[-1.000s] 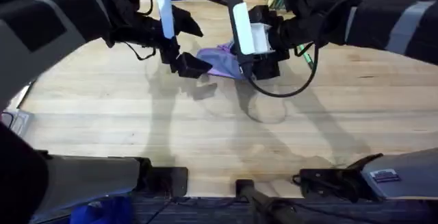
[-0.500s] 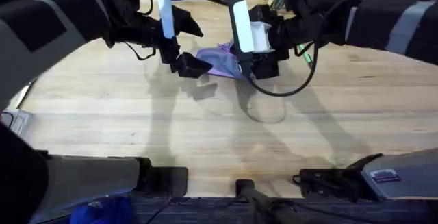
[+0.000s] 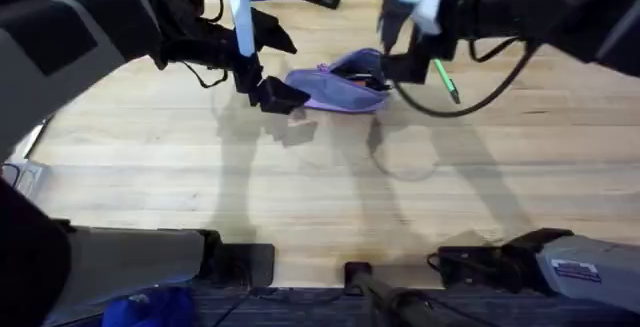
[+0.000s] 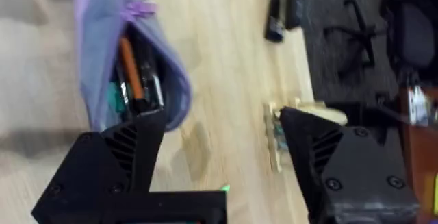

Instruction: Unzip the bag, pick up the pens from the table one at a time and place them inside, then zip the bag closed.

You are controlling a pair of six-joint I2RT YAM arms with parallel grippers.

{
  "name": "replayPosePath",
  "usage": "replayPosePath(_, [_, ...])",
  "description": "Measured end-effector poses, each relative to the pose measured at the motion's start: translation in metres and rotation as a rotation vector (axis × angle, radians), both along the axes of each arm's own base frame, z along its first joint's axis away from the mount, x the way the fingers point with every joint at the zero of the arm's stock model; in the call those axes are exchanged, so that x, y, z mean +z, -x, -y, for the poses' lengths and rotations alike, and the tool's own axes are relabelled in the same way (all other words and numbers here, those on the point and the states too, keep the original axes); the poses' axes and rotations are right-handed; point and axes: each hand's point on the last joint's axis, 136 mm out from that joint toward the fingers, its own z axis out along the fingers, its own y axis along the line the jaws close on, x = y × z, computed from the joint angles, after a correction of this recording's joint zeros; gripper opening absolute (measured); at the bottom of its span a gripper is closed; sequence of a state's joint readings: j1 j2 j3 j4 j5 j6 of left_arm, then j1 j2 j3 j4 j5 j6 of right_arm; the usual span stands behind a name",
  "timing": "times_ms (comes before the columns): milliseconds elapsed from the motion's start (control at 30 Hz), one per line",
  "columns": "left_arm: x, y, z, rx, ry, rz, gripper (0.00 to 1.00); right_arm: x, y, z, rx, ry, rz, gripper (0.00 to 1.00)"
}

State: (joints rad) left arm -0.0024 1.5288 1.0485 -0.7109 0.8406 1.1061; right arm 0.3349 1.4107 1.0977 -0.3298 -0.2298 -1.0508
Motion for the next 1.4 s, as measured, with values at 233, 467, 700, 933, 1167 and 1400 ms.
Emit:
replayPosePath(233, [0.0,0.0,0.0,0.0,0.0,0.0,0.994,0.021,-0.011,0.038,-0.237,-0.155,-0.049,0.996])
replayPosePath(467, [0.0,0.0,0.0,0.0,0.0,0.0,0.993,0.019,-0.024,0.082,-0.584,-0.33,-0.156,0.996])
replayPosePath(700, [0.0,0.0,0.0,0.0,0.0,0.0,0.993,-0.002,-0.012,0.108,-0.794,-0.386,-0.295,0.996])
replayPosePath(933, [0.0,0.0,0.0,0.0,0.0,0.0,0.994,-0.013,0.0,0.108,-0.829,-0.393,-0.381,0.996])
replayPosePath(1167, [0.0,0.0,0.0,0.0,0.0,0.0,0.993,-0.017,0.001,0.112,-0.857,-0.401,-0.4,0.996])
replayPosePath(1400, [0.0,0.0,0.0,0.0,0.0,0.0,0.993,-0.056,-0.005,0.129,-0.934,-0.355,-0.495,0.996])
